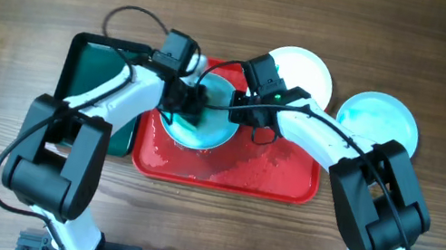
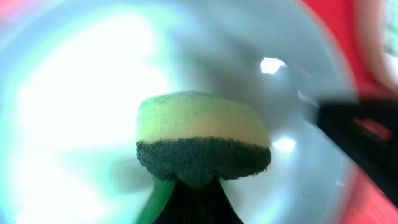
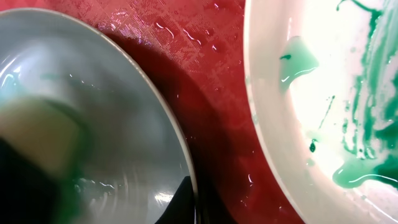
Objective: Clean dirty plates on tray and stack at the side
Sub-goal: 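Scrub the plate again with the sponge in the left gripper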
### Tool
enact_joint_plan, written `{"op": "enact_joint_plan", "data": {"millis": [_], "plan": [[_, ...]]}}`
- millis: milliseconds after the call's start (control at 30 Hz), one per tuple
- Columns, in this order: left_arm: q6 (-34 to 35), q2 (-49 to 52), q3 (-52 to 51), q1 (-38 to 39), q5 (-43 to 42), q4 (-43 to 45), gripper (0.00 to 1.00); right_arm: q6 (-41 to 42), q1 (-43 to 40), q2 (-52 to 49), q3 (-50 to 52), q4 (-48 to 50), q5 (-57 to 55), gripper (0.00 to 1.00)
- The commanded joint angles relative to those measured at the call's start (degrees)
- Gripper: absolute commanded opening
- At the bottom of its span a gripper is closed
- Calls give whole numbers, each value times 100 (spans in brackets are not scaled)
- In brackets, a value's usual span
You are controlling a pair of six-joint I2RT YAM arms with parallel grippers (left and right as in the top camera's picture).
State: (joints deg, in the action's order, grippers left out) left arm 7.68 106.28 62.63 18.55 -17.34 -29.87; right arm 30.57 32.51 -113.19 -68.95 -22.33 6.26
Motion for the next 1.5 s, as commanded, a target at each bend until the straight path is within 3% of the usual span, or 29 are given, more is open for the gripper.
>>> {"op": "enact_joint_plan", "data": {"millis": [0, 67, 200, 267, 333, 500, 667, 733, 833, 1100, 1167, 1267, 1467], "plan": [[-590, 140, -149, 127, -1408, 116, 4, -57, -13, -70, 17, -85, -284, 4], [-63, 140, -149, 17, -817, 260, 4, -57, -13, -70, 17, -85, -282, 4], [1521, 140, -149, -184, 1534, 243, 4, -57, -13, -70, 17, -85, -284, 4], [2000, 140, -146, -201, 2557, 227, 4, -57, -13, -70, 17, -90, -282, 4], [2024, 140, -74, -192, 3064, 225, 4, -57, -13, -70, 17, -87, -282, 4], [1987, -79, 522, -184, 3132, -199, 4, -238, -13, -70, 17, -94, -4, 6], [1569, -393, 1515, -184, 2844, -1073, 4, -186, -13, -70, 17, -310, 678, 53], [1401, -437, 1698, -184, 2741, -1185, 4, 114, -13, -70, 17, -483, 782, 59], [1150, -461, 1716, -184, 2723, -1180, 4, 446, -7, -72, 33, -688, 968, 58], [772, -437, 1709, -184, 2723, -1180, 4, 894, 192, -208, 195, -581, 682, 41], [772, -428, 1709, -184, 2723, -1176, 4, 1019, 219, -289, 195, -457, 621, 31], [772, -428, 1709, -184, 2723, -1178, 4, 1012, 219, -352, 195, -407, 621, 4], [776, -428, 1709, -184, 2721, -1178, 4, 774, 186, -181, 177, -629, 605, 4]]}}
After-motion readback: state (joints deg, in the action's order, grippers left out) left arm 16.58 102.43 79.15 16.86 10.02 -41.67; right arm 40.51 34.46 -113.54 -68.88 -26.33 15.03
